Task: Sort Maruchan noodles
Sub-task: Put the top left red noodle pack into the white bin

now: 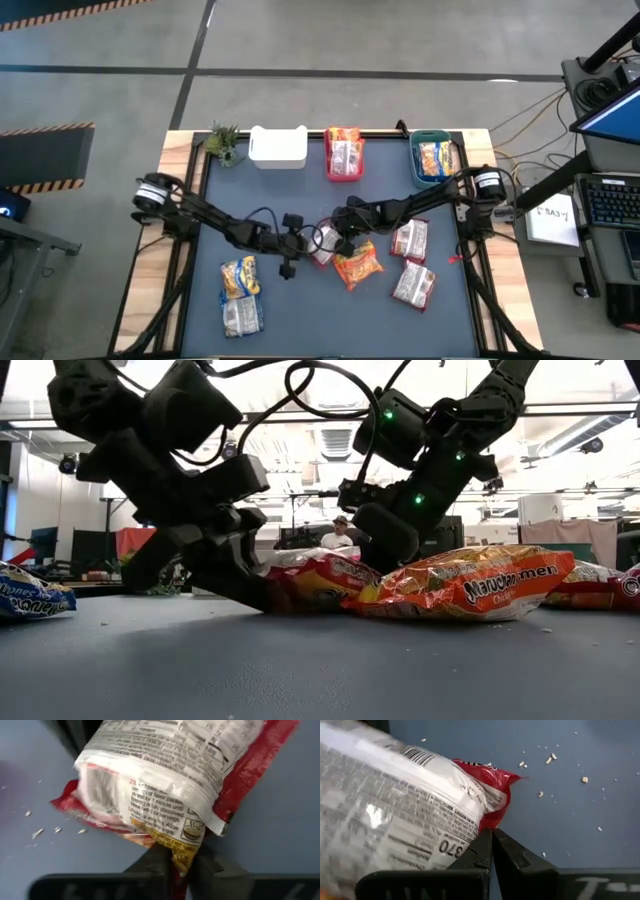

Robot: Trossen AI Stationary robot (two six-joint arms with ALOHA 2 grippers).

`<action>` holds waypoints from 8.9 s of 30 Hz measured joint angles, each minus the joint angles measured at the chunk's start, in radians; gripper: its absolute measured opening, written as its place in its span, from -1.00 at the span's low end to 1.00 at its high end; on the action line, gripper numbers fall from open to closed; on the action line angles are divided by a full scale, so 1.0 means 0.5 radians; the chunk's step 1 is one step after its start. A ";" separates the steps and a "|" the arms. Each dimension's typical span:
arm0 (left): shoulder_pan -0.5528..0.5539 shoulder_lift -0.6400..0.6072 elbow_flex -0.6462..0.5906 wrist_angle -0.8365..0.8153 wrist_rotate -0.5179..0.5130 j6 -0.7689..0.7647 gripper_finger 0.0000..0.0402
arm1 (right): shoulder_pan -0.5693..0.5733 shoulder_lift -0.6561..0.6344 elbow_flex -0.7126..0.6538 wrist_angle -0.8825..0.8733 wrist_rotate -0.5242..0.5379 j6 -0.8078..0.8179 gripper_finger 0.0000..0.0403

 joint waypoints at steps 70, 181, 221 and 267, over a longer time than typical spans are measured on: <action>0.189 -0.180 0.023 0.606 -0.212 -2.006 -1.00 | 0.565 -0.634 -0.026 -0.578 0.552 0.184 0.18; 0.377 -0.188 -0.012 0.453 0.128 -0.346 -0.84 | 0.130 -1.233 -0.168 -0.348 0.467 -0.204 0.09; 0.438 -0.161 -0.015 0.412 0.115 0.078 0.02 | 0.053 -0.437 -0.293 0.190 0.035 -0.298 -0.59; 0.502 0.457 -0.313 2.179 0.369 -0.279 -0.36 | 0.042 -0.934 -0.294 -0.029 0.054 -0.289 0.01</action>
